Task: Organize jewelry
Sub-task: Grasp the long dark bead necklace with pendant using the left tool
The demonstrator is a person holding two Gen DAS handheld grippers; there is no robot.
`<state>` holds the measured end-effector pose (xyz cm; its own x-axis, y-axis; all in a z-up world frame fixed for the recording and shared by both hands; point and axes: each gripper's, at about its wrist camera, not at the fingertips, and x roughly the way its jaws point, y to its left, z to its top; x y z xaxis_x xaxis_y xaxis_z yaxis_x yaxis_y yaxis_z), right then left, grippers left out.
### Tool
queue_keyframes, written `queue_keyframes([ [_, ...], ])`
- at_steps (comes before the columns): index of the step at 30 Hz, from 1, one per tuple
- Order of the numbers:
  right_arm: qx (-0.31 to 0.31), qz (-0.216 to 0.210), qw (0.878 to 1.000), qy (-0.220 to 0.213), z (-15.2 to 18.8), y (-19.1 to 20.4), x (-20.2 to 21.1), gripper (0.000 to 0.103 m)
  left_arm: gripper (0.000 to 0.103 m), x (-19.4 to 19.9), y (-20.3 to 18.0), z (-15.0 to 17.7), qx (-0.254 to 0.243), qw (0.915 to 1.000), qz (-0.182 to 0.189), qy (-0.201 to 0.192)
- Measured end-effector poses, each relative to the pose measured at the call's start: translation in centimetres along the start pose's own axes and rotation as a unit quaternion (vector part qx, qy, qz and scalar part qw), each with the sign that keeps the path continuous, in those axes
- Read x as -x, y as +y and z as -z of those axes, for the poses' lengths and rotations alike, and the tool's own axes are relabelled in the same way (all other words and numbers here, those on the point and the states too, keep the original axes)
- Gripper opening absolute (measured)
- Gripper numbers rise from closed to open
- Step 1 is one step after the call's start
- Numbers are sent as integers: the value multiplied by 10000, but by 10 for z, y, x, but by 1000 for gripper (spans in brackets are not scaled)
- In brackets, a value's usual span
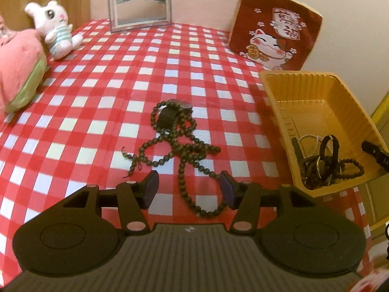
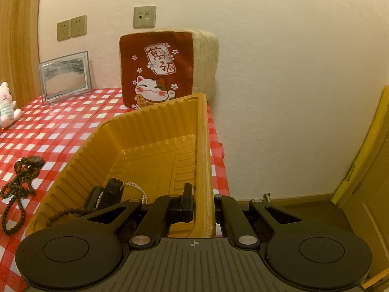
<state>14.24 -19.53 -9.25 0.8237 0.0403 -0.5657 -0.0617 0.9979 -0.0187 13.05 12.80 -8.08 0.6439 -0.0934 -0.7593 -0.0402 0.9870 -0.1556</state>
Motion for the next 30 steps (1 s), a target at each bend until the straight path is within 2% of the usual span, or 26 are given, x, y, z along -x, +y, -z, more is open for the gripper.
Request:
queue_keyframes([
  [1, 0, 3, 10000, 3, 0, 0, 0, 4, 57, -1, -2, -1, -65, 10000, 5, -17],
  [10, -16, 29, 10000, 27, 0, 0, -1, 4, 58, -26, -11, -4, -584, 9983, 10, 33],
  [15, -20, 46, 10000, 44, 0, -1, -2, 4, 63, -42, -11, -11, -798, 9968, -15, -11],
  [22, -22, 58, 10000, 64, 0, 0, -4, 4, 64, -67, -8, -21, -825, 9966, 0, 53],
  [27, -31, 62, 9999, 81, -1, -2, -6, 4, 63, -82, -5, -24, -784, 9968, -53, 143],
  [30, -43, 65, 9999, 91, -1, -2, -7, 4, 54, -87, -3, -24, -784, 9967, -52, 194],
])
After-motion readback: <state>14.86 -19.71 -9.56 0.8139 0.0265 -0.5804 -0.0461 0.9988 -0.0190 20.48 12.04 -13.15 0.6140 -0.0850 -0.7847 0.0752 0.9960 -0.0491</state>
